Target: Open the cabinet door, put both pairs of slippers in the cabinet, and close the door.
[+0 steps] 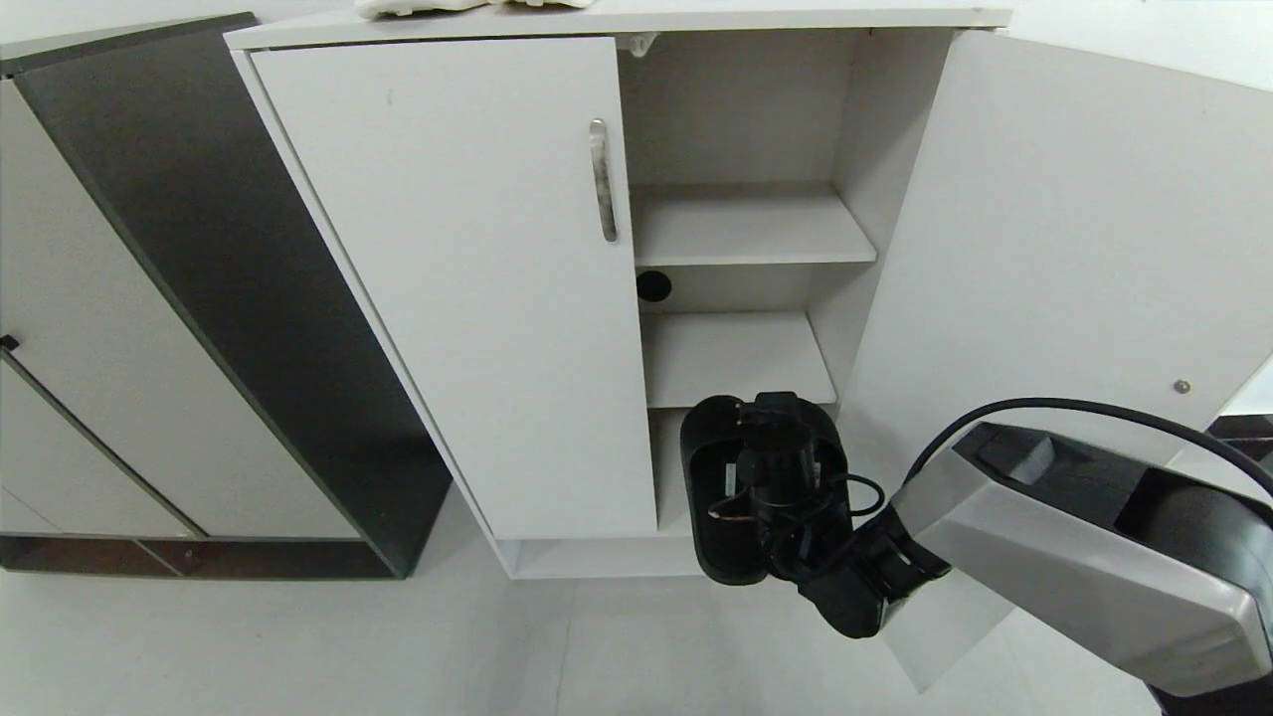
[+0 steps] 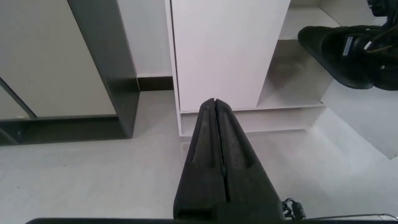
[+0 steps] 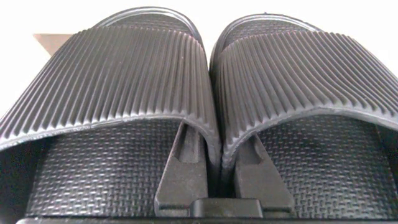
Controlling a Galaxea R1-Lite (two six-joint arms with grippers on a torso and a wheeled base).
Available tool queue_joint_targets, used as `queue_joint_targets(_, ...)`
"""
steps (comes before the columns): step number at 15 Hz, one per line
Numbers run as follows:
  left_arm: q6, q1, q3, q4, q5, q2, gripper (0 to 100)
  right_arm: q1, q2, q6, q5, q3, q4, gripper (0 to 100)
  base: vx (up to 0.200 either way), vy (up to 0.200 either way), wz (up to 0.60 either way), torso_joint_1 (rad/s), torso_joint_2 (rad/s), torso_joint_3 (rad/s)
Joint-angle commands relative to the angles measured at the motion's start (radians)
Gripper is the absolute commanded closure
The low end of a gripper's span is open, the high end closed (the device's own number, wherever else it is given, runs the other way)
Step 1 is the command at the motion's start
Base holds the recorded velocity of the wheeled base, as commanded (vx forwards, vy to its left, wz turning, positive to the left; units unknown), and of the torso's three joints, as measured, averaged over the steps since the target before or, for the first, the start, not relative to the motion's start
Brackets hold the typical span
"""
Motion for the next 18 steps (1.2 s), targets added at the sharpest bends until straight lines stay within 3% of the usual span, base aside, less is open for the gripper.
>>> queue_joint_targets(1, 0.0, 0.0, 0.0, -0.001, -0.001, 0.001, 100, -0.013, 0.031, -0.001, -0.004, -0.022, -0.001, 100, 0.0, 0.0, 0.0, 0.0, 0.0, 0.0)
queue_joint_targets(5, 0.001, 0.0, 0.0, -0.001, -0.003, 0.001, 100, -0.029, 0.031, -0.003, -0.004, -0.023, -0.032, 100, 0.0, 0.0, 0.0, 0.0, 0.0, 0.0)
queue_joint_targets(18, -0.002, 0.0, 0.0, -0.001, -0.001, 0.001, 100, -0.024, 0.032, -0.003, 0.002, -0.022, -0.061, 100, 0.185, 0.0, 0.0, 0.003, 0.0, 0.002)
